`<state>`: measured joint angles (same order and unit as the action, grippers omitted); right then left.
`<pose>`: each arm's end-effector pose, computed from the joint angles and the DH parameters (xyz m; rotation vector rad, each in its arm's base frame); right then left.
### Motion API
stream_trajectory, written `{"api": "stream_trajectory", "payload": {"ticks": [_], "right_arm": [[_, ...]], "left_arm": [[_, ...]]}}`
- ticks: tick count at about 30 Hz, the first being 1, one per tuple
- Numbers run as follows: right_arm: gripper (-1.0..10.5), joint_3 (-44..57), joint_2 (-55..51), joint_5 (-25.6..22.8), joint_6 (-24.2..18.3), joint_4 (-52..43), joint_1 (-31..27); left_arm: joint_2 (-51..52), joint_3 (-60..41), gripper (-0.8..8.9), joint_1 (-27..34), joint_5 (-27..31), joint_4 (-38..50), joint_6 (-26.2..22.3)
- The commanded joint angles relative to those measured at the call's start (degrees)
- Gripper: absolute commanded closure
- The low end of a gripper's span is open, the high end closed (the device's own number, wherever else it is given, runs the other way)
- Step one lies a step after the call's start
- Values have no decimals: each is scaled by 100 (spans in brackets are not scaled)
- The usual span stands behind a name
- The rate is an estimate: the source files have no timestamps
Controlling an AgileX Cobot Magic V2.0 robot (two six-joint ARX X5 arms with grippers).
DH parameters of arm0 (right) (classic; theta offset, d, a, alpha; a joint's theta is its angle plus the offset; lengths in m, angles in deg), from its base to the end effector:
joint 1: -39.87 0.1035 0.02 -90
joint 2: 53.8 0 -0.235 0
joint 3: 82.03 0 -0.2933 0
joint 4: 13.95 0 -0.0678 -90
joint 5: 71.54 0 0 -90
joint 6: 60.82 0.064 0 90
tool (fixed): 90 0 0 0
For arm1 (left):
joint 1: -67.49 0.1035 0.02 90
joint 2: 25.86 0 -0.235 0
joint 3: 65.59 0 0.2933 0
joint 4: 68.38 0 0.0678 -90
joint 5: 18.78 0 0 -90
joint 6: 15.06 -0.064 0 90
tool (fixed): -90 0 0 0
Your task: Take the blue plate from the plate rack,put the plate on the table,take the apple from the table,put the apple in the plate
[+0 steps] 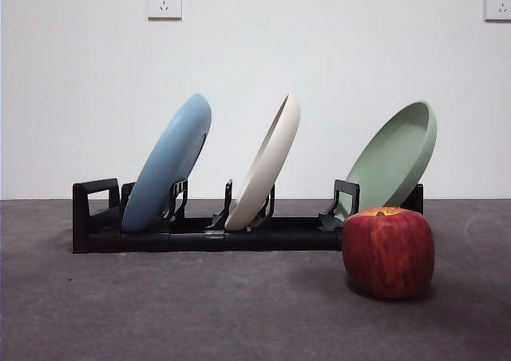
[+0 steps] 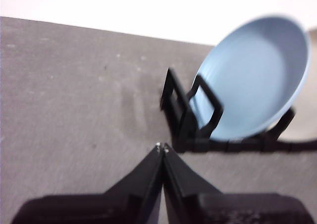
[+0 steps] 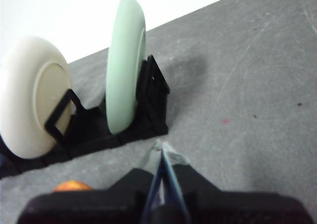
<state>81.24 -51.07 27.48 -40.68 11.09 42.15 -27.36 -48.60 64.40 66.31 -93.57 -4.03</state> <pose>0.1979 0.0179 0.1606 0.3606 0.2253 0.1608 0.1968 -0.0161 0.1658 -0.1944 0.1823 -0.1226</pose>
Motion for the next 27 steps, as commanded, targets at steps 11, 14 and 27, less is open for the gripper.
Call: {"api": "stream_trajectory", "payload": {"ticks": [11,14,27], "right_arm": [[957,-2070,2009,114,122,544,9],[957,-2640,2669,560,-195,636,7],[913,-4660,5110,2551,-1139,1552,9]], "left_arm": [[-1818,1716,820,13,-245,44,289],[-2533,2208,820,13,-750,22,269],[-5274,4068,813,-140,-2686,-424,254]]}}
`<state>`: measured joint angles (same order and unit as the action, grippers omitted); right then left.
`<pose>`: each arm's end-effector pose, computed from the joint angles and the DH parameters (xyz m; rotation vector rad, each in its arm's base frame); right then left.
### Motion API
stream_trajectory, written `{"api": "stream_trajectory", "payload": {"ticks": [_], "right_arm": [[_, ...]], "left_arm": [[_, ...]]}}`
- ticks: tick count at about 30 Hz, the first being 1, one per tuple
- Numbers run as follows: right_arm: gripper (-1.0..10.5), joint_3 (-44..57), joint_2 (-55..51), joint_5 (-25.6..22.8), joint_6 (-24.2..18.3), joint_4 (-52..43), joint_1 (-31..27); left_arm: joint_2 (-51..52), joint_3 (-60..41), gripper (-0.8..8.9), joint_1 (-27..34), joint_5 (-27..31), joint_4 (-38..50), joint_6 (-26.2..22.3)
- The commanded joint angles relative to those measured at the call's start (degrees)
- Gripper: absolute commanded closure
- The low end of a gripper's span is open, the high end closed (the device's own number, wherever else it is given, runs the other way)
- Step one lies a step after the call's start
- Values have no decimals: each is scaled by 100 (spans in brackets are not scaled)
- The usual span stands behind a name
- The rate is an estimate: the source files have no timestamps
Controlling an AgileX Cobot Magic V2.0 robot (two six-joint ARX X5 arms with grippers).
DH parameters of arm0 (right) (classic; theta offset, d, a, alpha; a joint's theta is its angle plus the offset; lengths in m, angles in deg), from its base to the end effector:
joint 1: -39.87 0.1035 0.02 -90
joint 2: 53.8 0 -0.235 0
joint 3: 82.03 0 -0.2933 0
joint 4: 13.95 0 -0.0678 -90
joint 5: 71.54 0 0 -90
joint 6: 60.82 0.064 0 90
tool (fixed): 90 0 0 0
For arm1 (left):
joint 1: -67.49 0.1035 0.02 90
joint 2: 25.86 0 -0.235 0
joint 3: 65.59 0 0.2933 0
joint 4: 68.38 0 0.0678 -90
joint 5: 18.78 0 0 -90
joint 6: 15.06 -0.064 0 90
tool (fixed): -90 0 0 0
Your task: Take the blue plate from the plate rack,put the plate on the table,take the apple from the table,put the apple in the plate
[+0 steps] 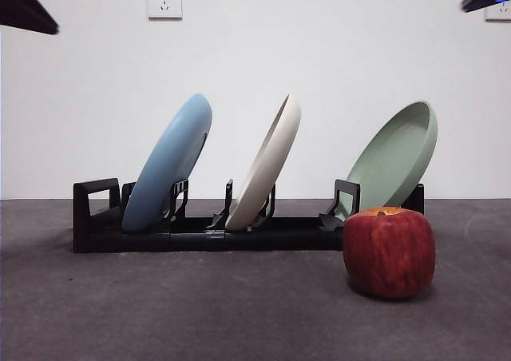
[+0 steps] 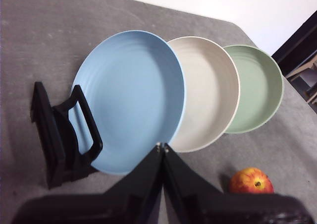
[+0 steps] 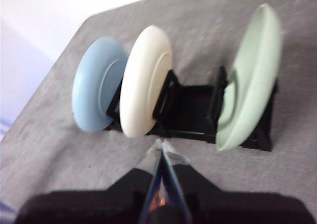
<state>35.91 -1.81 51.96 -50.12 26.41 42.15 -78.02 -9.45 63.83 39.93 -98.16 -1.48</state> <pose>0.2671 0.0460 0.2788 0.3212 0.5741 0.5608 0.2760 -0.0510 0.2561 -0.3351 0.5141 -0.5452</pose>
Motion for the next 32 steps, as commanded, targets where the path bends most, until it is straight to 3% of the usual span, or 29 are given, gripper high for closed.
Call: {"api": "stream_trajectory", "payload": {"ticks": [1,2,5,8,18,26,32], "right_arm": [[870,-173,262,103,-197,28,9],[806,-201,328,101,-197,31,9],[646,-212,413,85,-197,28,9],[626,-212,428,70,-199,28,9],[627,-214,426,70,-199,31,9],[627,-214,426,70,-199,66,9],[628,-214,426,68,-199,66,9]], "left_arm": [[-295,225,808,-125,-39,33,-2],[-391,299,784,-168,-31,37,-2],[-608,472,591,-304,87,52,0],[-785,634,494,-498,319,83,2],[-2000,2159,492,-986,424,-522,-50],[-3427,3491,494,-1316,844,-1419,-481],[-4179,3716,495,-1523,986,-1266,-479]]}}
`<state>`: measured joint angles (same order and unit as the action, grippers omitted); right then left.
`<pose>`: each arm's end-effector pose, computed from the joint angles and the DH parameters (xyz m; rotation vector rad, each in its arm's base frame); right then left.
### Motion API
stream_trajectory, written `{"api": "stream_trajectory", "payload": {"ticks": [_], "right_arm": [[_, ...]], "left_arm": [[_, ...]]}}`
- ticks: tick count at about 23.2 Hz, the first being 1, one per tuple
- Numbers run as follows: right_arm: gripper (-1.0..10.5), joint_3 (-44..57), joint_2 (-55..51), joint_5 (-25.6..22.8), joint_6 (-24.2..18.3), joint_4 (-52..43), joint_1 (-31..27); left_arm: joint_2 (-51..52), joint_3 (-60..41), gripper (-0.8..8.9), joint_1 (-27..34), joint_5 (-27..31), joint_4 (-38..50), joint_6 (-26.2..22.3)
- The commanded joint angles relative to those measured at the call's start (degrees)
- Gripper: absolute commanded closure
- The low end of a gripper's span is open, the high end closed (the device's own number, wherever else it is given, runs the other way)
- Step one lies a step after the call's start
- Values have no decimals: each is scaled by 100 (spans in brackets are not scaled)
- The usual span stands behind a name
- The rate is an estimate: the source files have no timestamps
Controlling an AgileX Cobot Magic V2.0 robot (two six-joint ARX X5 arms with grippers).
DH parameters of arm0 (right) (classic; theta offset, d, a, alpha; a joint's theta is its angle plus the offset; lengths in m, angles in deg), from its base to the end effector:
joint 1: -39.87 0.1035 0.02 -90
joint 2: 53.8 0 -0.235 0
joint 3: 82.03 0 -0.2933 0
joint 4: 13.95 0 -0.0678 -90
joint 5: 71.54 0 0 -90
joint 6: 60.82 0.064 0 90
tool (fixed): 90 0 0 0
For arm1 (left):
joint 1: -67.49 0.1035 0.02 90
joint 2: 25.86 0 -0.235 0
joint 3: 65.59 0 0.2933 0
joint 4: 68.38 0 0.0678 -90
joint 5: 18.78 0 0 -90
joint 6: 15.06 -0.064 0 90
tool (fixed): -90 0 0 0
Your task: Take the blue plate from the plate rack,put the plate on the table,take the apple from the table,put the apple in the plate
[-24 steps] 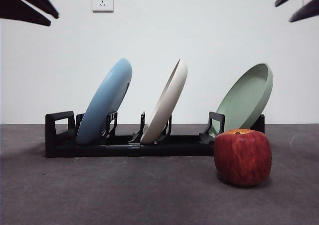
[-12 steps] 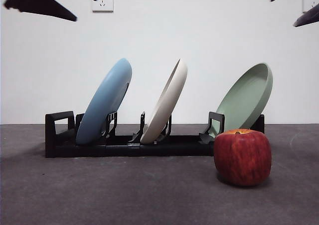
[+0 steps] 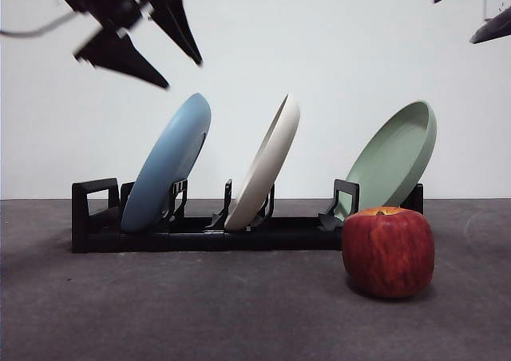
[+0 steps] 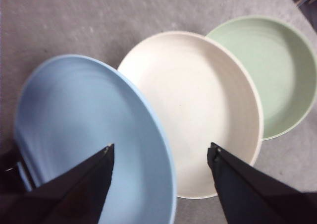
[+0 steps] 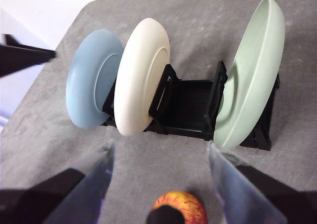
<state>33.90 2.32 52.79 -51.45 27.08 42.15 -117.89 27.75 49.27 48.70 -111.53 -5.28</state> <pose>0.2789 0.0472 0.2733 0.3159 0.6151 0.5746 0.3876 -0.1534 0.2604 -0.1839 0.8011 -0.6136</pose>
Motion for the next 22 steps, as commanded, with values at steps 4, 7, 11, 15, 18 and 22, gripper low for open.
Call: {"api": "stream_trajectory", "payload": {"ticks": [4,7,11,15,18,22], "right_arm": [[628,-13,13,-17,-68,-2,7],[629,-13,13,-17,-68,-2,7],[631,-13,13,-22,-70,-2,7],[631,-13,13,-35,-70,-4,7],[631,-13,13,-83,-94,-7,7],[631,-13,13,-317,-94,-7,9]], "left_arm": [[-551,-4,495,-216,446,111,-103],[-640,-4,506,-293,645,310,-98],[-634,28,820,-356,551,472,-101],[-527,37,822,-393,549,472,-101],[-236,223,822,-396,546,400,-101],[251,1021,821,-463,304,-271,-280]]}}
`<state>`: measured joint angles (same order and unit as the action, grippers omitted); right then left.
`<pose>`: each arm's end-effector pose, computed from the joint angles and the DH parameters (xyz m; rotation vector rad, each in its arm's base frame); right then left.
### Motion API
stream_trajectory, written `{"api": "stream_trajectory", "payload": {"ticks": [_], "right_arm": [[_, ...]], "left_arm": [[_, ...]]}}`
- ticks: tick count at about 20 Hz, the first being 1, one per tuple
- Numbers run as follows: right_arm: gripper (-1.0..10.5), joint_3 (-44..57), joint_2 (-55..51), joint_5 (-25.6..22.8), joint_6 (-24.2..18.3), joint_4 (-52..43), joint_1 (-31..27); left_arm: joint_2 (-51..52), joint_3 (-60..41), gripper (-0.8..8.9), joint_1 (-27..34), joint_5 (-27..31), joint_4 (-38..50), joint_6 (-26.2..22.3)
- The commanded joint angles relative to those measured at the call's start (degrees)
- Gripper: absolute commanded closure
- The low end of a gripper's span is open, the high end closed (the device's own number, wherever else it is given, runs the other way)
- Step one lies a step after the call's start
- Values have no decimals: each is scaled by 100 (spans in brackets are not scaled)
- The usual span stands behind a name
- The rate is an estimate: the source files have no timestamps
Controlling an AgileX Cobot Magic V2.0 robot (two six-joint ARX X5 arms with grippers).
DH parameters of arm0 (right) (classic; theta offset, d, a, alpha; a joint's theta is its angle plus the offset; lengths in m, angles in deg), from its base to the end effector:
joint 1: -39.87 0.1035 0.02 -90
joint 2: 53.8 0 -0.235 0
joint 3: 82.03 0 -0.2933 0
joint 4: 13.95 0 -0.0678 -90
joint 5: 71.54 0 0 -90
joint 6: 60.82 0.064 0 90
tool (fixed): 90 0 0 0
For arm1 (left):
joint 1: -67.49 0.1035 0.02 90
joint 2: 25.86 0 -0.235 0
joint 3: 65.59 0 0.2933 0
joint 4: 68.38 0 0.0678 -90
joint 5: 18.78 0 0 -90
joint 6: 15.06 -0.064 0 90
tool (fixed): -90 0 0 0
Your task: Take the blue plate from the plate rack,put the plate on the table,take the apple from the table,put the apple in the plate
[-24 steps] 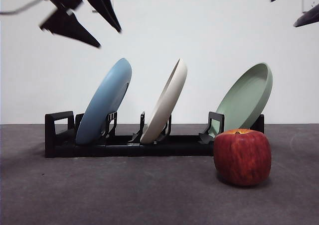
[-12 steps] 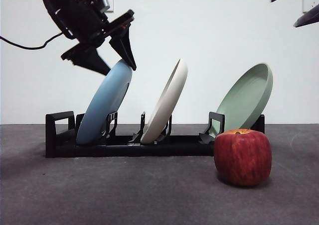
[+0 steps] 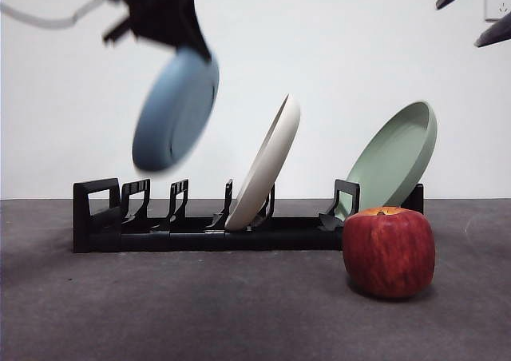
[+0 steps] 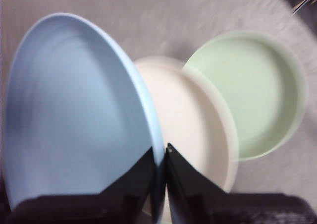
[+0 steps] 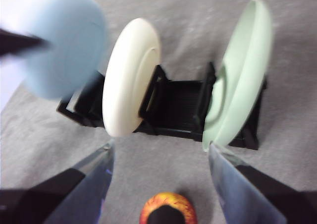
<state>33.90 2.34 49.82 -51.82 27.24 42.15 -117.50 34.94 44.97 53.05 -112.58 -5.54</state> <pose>0.2804 0.0445 0.2720 0.2962 0.6147 0.5254 0.3817 -0.1799 0.3094 -0.1301 0.6840 -0.6331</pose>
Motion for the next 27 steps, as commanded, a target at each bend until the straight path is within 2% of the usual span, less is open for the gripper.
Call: {"api": "stream_trajectory", "payload": {"ticks": [1,4,7,11,14,18,22,27], "right_arm": [[631,-13,11,-22,-57,-22,9],[631,-13,11,-22,-111,-22,9],[631,-13,11,-22,-111,-22,9],[631,-13,11,-26,-116,-28,7],[631,-13,11,-26,-116,-44,7],[631,-13,11,-26,-116,-39,7],[631,-13,11,-26,-116,-39,7],[631,-13,11,-22,-116,39,7]], "left_arm": [[337,546,822,-77,-170,-442,-398],[758,1099,822,-310,-142,-1349,-973],[1320,1119,821,-640,-7,-2020,-1209],[1705,1106,821,-1613,1537,-3145,-1384],[1716,909,821,-2603,2474,-3646,-1158],[1722,20,821,-3799,3816,-3473,-476],[1694,-1119,822,-4288,3906,-2708,-199],[1257,-2337,822,-4347,3910,-1637,-221]]}}
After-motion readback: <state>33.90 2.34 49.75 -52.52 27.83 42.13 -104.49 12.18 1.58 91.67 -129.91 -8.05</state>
